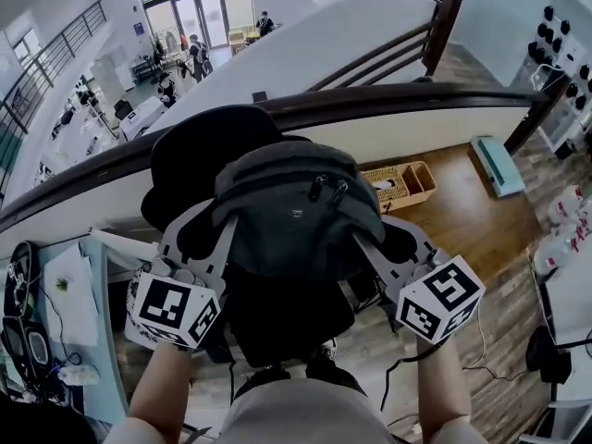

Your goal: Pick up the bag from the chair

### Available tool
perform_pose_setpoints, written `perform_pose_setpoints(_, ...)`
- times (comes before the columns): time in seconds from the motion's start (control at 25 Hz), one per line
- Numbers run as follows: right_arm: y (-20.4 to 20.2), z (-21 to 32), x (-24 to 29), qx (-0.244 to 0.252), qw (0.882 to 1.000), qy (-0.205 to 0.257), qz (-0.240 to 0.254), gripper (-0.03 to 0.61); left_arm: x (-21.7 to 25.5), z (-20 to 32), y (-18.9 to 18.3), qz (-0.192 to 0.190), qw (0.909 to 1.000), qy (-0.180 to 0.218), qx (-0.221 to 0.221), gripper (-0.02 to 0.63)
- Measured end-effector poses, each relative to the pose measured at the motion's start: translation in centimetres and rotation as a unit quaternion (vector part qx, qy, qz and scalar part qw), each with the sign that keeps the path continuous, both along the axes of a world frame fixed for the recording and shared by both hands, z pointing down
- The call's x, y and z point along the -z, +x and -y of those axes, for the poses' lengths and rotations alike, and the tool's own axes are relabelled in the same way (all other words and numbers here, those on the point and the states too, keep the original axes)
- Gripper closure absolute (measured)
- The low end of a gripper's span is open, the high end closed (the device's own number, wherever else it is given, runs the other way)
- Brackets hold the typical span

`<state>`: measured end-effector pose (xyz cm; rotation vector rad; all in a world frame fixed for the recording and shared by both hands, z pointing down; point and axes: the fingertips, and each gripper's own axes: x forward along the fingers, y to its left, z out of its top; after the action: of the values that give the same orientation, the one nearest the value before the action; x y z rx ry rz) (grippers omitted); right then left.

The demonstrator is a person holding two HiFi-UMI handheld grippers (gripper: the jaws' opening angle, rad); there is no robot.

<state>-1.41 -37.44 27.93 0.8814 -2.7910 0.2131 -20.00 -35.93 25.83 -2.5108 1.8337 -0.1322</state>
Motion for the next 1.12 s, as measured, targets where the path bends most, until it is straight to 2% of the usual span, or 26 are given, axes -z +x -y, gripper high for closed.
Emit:
perform_pose_setpoints(0.24,0.5,-1.9,5.5,-0.001,0.998,0.052,0.019,0.497,5.0,-2.8,0.3,-0.003,0.9992,0.039,0.012,0.514)
perform_pose_setpoints(0.48,1.0,-4.4,6.2,0.000,0.998,0.055,0.025,0.495,5.9,-6.3,0.7,0.005,0.9981,0.055,0.028,0.512)
perform_pose_setpoints(0.6,1.0,-5.1,4.6,-0.006,0.999,0.040,0.021,0.494,4.3,-7.2,0.6,0.001,0.9983,0.046,0.035,0.511)
perform_pose_setpoints(0.84,0.6,-5.9,-0.5,-0.013,1.000,-0.015,0.016,0.494,-0.5,-7.9,0.2,-0.001,0.9993,0.000,0.037,0.511)
perform_pose_setpoints(1.12,0.4,-6.2,-2.9,-0.008,0.999,-0.038,0.010,0.495,-2.6,-8.2,0.0,-0.001,0.9988,-0.025,0.042,0.511)
